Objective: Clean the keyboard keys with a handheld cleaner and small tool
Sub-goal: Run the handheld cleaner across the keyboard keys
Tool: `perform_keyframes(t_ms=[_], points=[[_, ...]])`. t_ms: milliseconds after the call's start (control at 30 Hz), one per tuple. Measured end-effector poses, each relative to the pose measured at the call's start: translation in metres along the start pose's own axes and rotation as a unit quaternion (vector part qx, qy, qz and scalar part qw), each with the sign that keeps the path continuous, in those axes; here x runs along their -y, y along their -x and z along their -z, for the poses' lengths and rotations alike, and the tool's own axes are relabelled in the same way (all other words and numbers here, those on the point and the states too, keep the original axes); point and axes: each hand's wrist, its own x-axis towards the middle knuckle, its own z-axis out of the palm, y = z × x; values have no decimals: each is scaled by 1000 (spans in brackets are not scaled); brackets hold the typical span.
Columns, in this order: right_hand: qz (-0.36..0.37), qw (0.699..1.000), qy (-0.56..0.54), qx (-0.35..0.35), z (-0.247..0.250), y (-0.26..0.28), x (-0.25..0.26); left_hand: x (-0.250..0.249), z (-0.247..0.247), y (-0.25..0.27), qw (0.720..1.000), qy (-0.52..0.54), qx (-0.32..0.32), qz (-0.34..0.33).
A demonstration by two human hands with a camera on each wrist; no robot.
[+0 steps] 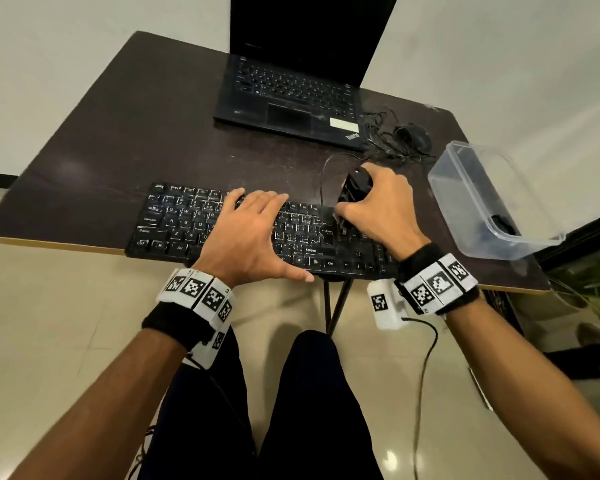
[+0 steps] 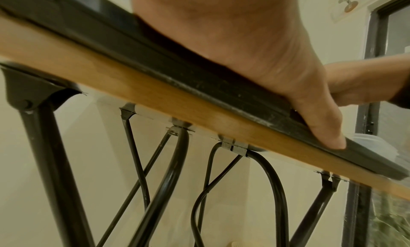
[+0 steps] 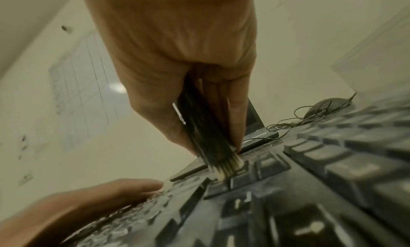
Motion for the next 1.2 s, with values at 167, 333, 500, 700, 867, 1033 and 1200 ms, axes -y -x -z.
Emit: perform_keyframes(t_ms=[167, 333, 500, 700, 867, 1033, 1200], points=[[3, 998, 36, 49, 4, 32, -3, 0, -2, -1, 1000, -3, -1, 1], [-18, 1000, 12, -7, -2, -3, 6, 0, -1, 0, 1000, -5, -2, -2], [-8, 996, 56, 73, 4, 24, 0, 0, -2, -1, 1000, -1, -1, 0], [-20, 999, 25, -3, -6, -14, 14, 0, 0, 0, 1000, -4, -1, -3], [-12, 996, 47, 77, 6, 19, 5, 0, -1, -2, 1000, 1, -5, 3], [-11, 1000, 22, 6, 7, 28, -16, -1, -1, -1, 1000, -4, 0, 1], [-14, 1000, 10, 0, 10, 15, -22, -1, 1, -2, 1000, -4, 5, 10]])
